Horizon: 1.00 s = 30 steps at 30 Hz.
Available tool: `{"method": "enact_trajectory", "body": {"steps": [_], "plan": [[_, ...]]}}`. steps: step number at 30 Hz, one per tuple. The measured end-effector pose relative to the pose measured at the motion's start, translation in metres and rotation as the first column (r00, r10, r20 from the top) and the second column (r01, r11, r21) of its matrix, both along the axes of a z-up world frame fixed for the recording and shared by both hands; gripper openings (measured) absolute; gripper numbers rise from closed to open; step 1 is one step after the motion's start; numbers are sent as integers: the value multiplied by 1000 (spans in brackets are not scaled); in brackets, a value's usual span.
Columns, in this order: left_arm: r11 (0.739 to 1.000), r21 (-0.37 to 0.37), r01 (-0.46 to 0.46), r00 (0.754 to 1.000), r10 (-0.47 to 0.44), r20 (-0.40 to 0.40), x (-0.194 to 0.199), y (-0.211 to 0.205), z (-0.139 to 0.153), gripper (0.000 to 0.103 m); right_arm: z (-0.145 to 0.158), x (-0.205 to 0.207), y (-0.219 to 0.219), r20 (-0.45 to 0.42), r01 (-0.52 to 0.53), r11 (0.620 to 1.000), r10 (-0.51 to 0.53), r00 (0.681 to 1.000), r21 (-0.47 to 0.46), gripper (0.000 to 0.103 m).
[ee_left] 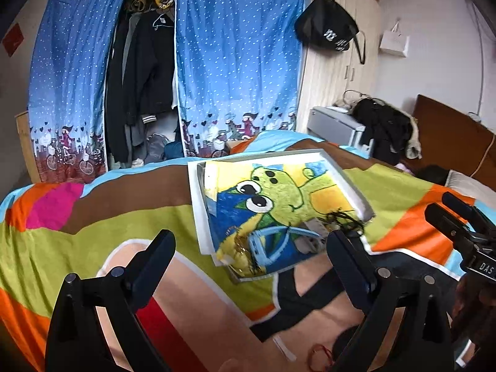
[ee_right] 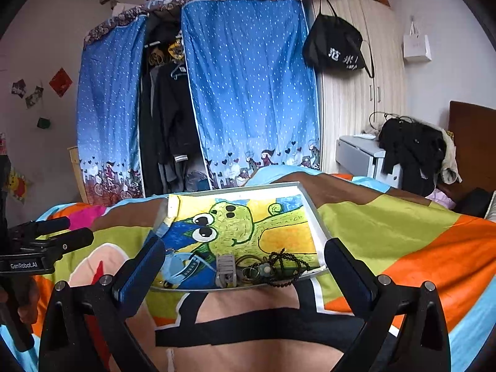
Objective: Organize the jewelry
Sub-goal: 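Move both tools back down to the white clip and red bracelet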
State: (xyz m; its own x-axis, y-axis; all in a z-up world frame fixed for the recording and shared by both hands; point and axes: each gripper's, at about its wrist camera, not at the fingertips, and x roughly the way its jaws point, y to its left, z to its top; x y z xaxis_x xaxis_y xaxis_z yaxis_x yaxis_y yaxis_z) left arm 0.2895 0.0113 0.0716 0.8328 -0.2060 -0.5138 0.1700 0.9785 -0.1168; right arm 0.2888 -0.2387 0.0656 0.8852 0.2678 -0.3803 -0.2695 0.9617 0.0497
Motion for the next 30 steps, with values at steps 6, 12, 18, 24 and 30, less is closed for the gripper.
{"method": "enact_trajectory", "body": {"steps": [6, 12, 18, 24, 30], "plan": [[1000, -25, 4, 999, -3, 41, -35, 2, 6, 96, 2, -33, -4, 33, -12, 1000, 12, 999, 0, 103], [1000, -1, 17, 999, -17, 39, -57, 3, 0, 96, -5, -58, -4, 30, -22, 999, 23, 999, -26, 103], [999, 7, 35, 999, -35, -2, -77, 6, -23, 96, -21, -74, -10, 1, -1, 1000, 1, 1000, -10, 103], [994, 61, 95, 995, -93, -34, -95, 1, -51, 96, -49, -83, -12, -60, 19, 999, -21, 998, -28, 103], [984, 101, 147, 986, -138, -91, -105, -7, -82, 96, -83, -91, -9, -143, 9, 998, -19, 989, -68, 103]]}}
